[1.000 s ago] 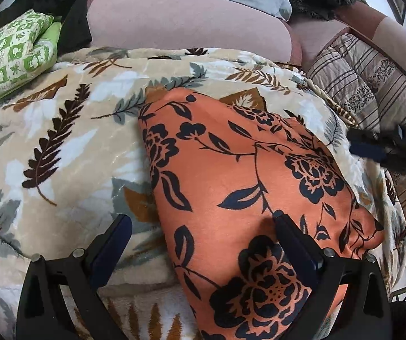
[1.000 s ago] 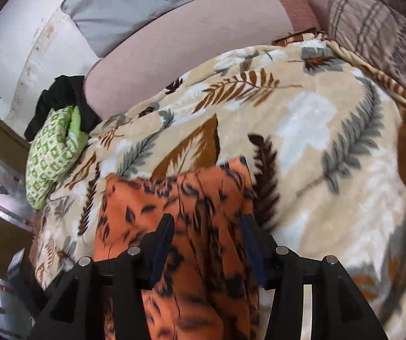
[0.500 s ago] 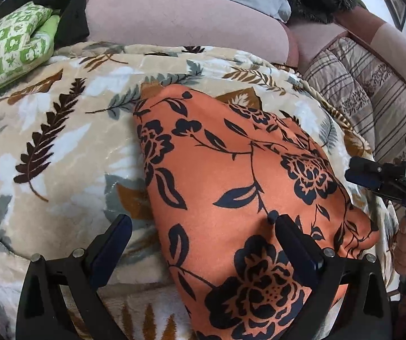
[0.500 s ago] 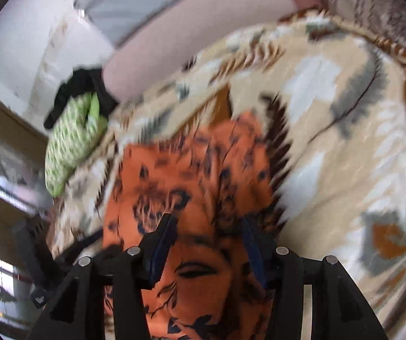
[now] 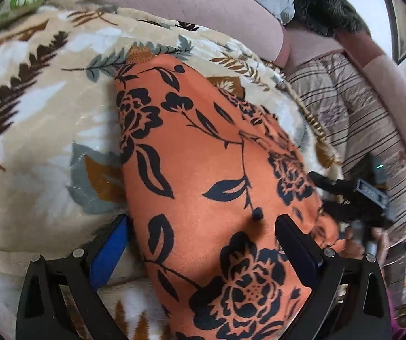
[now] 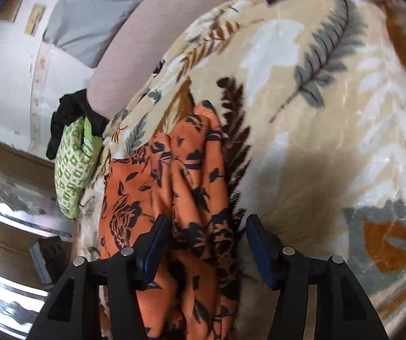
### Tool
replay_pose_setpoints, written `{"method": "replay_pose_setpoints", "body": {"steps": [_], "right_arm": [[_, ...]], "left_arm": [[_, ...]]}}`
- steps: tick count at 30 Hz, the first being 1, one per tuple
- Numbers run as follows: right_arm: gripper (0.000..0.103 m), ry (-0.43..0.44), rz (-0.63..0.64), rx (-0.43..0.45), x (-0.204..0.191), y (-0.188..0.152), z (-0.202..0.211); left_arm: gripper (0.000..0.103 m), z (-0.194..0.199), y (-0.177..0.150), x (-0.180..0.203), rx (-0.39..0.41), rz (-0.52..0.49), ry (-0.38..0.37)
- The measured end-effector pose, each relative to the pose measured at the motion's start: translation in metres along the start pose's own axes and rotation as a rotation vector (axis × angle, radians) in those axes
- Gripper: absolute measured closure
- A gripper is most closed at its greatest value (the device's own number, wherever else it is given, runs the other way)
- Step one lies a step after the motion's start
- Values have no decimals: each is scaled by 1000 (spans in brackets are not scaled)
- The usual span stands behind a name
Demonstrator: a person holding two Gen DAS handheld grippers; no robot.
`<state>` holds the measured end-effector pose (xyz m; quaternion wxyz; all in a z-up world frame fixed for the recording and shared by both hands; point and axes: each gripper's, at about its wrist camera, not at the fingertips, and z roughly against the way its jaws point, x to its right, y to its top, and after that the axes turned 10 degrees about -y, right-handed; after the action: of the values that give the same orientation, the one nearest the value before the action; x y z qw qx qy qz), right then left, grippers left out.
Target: Fold small clothes
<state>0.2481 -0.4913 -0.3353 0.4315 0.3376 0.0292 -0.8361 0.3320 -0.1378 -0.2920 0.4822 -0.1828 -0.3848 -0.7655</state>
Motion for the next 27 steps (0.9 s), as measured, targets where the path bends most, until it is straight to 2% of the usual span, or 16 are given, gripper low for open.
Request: {"method": "replay_pose_setpoints", "body": {"steps": [2, 8, 10, 14, 16, 19, 23, 27], "right_arm": [[40, 86, -49, -43, 8, 2, -10], [38, 196, -57, -93, -1, 1, -31], [34, 215, -42, -96, -6, 0, -34], [27, 308, -45, -104, -12, -4, -35], [27, 276, 13, -109, -21, -7, -36], [27, 218, 67, -111, -30, -12, -43], [27, 210, 76, -95, -34, -14, -41], [34, 183, 92, -74, -39, -17, -43]], "left_arm": [[2, 1, 1, -4, -3, 20, -38], [2, -3, 4, -13, -6, 67, -100], [2, -6, 5, -14, -5, 73, -112], [2, -8, 6, -13, 9, 90, -133], [2, -8, 8, -11, 14, 85, -134], [11, -11, 8, -12, 12, 76, -80], [11, -9, 8, -18, 15, 99, -109], [12, -5, 6, -13, 28, 75, -118]]}}
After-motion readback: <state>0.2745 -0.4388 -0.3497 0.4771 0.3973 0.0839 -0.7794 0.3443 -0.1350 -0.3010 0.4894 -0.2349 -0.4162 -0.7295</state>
